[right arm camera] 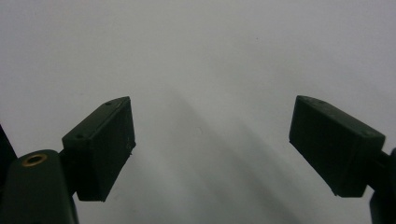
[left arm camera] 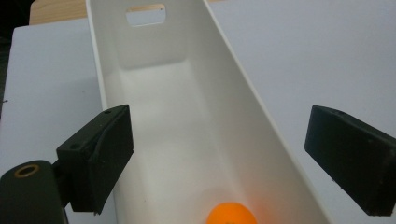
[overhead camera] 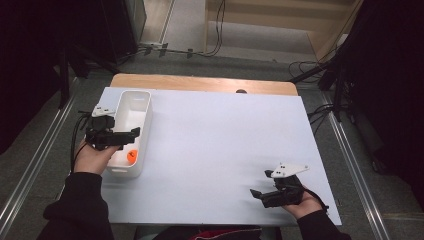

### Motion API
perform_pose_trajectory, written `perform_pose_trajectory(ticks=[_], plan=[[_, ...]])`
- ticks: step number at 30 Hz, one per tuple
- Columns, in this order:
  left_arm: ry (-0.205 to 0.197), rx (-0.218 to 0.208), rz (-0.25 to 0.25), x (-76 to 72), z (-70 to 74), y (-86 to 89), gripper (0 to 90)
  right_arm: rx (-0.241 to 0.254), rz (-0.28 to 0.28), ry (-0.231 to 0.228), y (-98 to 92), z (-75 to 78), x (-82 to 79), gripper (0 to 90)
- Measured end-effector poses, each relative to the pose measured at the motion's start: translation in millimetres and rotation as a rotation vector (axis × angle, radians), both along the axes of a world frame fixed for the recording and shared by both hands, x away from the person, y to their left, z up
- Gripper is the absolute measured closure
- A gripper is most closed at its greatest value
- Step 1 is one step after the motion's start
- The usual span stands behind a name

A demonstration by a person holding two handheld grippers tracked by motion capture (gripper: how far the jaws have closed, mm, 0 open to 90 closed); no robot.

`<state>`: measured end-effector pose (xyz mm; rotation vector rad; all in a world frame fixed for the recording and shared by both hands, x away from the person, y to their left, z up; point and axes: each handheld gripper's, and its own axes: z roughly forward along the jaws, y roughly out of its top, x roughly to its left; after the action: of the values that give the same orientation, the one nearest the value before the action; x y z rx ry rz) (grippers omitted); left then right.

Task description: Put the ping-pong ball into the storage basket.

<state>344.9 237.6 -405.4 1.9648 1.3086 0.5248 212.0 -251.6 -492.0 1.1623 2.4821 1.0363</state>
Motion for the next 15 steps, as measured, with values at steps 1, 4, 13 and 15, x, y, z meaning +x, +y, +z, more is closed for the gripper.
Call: perform_pose_trajectory(ticks=[1,4,13,15], plan=[[0.001,-0.002,-0.003,-0.4,0.4,-1.4,8.1,0.000,0.001,0.000,-0.2,0.0,0.0,12.9],[-0.001,-0.007,-0.019,-1.5,1.4,-5.1,8.1,0.003,-0.001,0.000,-0.6,0.1,-0.3,12.9],[-0.007,-0.027,-0.068,-5.3,5.1,-15.4,8.1,0.003,-0.006,0.006,-1.3,0.1,-1.4,12.9],[-0.005,-0.028,-0.082,-6.3,5.7,-17.7,8.2,0.003,-0.006,0.006,-1.3,0.1,-1.5,12.9]])
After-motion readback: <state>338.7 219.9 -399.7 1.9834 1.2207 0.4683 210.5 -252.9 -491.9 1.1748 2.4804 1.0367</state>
